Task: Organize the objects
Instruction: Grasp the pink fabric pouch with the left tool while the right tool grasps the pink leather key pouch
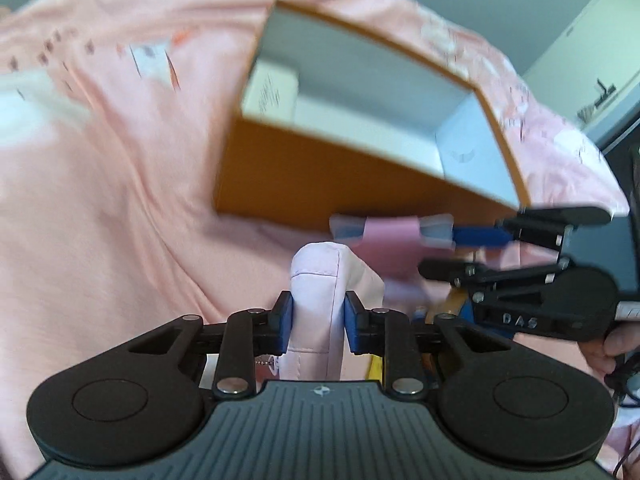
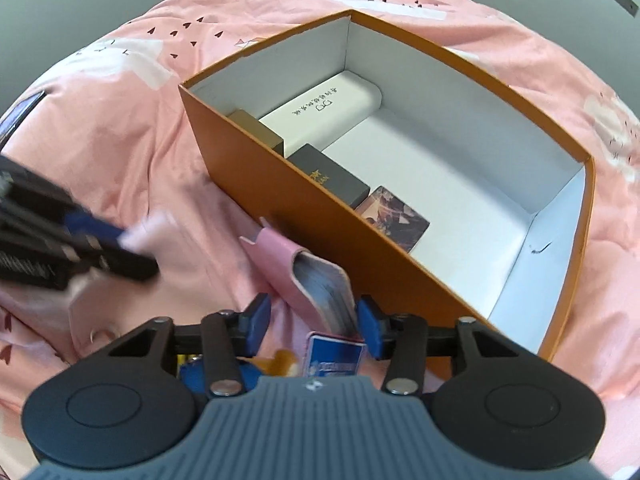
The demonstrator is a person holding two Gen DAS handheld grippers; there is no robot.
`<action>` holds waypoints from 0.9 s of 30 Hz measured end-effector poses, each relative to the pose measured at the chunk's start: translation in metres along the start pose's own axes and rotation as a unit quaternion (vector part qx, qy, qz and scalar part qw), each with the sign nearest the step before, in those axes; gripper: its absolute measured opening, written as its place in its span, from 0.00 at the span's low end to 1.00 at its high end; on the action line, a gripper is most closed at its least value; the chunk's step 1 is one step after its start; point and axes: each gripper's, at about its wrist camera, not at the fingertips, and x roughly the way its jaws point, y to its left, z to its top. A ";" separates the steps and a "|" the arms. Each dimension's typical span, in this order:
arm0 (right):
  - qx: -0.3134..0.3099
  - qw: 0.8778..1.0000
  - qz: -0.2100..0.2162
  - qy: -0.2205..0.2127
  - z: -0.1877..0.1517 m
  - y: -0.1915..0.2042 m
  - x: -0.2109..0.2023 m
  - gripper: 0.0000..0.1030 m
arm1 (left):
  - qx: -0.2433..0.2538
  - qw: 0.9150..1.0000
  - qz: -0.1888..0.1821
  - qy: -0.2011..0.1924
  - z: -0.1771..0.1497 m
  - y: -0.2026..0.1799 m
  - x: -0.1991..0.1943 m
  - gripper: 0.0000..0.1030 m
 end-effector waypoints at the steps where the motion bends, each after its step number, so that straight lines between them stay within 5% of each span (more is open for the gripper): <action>1: -0.002 1.000 0.000 -0.001 0.000 0.000 -0.002 0.33 | 0.001 1.000 0.002 -0.011 0.002 0.000 -0.006 0.29; 8: 0.015 0.998 0.059 -0.007 0.008 0.006 -0.019 0.17 | -0.014 0.998 0.033 -0.049 0.015 0.000 -0.022 0.28; 9: 0.027 0.997 0.067 -0.013 0.010 0.007 -0.022 0.00 | -0.016 0.998 0.039 -0.055 0.015 0.001 -0.024 0.28; 13: 0.082 0.989 0.116 -0.042 0.015 0.010 -0.034 0.00 | -0.027 0.998 0.049 -0.043 0.013 0.008 -0.021 0.28; 17: 0.060 0.995 0.071 -0.037 0.016 0.019 -0.028 0.00 | -0.056 0.998 0.036 -0.018 0.006 0.020 -0.004 0.28; 22: 0.074 0.996 0.057 -0.007 0.011 0.010 -0.015 0.17 | -0.064 0.997 0.043 -0.019 0.004 0.022 0.002 0.29; 27: 0.138 0.985 0.099 0.022 0.012 0.003 0.003 0.47 | -0.064 0.997 0.024 -0.019 0.002 0.020 0.001 0.29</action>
